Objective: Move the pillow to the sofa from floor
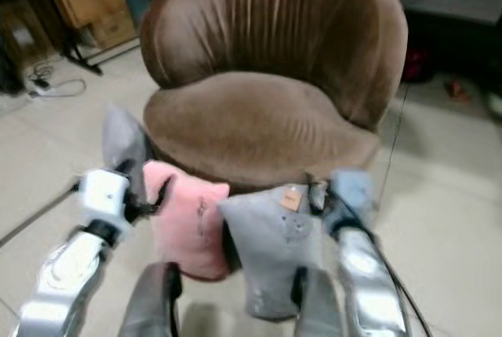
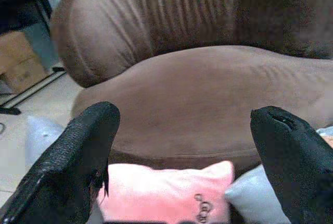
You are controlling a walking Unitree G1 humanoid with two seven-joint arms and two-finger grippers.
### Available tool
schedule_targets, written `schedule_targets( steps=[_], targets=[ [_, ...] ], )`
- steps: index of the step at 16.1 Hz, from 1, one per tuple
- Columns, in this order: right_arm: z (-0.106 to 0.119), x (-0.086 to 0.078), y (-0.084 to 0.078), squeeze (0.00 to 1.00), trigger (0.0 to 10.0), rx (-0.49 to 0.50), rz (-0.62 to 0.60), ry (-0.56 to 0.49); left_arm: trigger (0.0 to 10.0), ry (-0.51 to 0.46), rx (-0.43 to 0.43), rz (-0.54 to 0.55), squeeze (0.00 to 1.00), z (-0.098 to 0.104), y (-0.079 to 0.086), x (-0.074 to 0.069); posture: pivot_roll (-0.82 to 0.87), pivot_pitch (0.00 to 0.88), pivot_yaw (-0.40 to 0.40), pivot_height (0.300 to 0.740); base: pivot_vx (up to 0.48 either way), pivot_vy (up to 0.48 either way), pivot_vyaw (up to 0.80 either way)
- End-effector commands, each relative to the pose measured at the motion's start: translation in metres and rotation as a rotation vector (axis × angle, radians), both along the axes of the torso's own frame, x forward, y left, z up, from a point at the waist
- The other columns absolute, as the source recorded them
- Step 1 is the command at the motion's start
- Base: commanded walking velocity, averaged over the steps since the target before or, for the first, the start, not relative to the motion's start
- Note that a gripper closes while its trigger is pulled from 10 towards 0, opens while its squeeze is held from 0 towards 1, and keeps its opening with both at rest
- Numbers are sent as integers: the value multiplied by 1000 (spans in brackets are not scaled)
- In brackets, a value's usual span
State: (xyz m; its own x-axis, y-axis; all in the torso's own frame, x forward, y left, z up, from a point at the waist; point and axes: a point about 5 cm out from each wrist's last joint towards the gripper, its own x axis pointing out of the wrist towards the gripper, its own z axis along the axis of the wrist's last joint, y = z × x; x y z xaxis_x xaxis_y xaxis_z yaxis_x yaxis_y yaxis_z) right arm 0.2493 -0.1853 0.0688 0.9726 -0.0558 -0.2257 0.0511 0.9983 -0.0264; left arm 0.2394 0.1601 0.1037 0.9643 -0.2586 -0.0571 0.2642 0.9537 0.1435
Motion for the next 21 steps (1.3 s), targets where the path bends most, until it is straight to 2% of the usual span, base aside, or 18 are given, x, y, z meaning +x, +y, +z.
schedule_targets(
  steps=[1,5,6,7,8,13,14,15,18,21],
  targets=[
    [5,5,17,1000,10000,27,47,-22,10000,-3,29,36,0,1,12,1,-85,0,44,466,371,0,0],
    [5,4,16,1000,10000,2,40,-10,10000,-1,33,26,0,0,11,2,-90,0,47,466,349,0,0],
    [5,4,15,114,10000,1,45,-10,10000,1,34,23,0,0,11,2,-91,0,47,466,296,0,0],
    [5,4,15,114,10000,0,47,-9,10000,2,35,20,0,-1,10,2,-90,0,46,466,296,0,0],
    [5,5,15,0,10000,-4,50,-7,10000,1,34,14,0,-1,10,2,-90,0,43,466,319,0,0],
    [2,7,17,0,10000,-46,96,29,10000,-3,32,13,0,-1,9,1,-84,0,31,466,186,0,0],
    [-2,9,19,671,10000,-49,142,60,10000,7,31,-23,0,-2,6,-2,-80,0,27,466,0,0,0],
    [-4,13,19,1000,10000,-31,173,68,10000,20,36,-60,0,-4,4,-4,-77,0,24,466,0,0,0],
    [-12,30,26,1000,10000,24,253,115,10000,85,65,-191,0,-11,-2,-13,-63,0,8,466,0,0,0],
    [-23,36,36,1000,10000,41,294,162,10000,114,86,-241,0,-15,-2,-18,-50,0,1,466,0,0,0]
  ],
)
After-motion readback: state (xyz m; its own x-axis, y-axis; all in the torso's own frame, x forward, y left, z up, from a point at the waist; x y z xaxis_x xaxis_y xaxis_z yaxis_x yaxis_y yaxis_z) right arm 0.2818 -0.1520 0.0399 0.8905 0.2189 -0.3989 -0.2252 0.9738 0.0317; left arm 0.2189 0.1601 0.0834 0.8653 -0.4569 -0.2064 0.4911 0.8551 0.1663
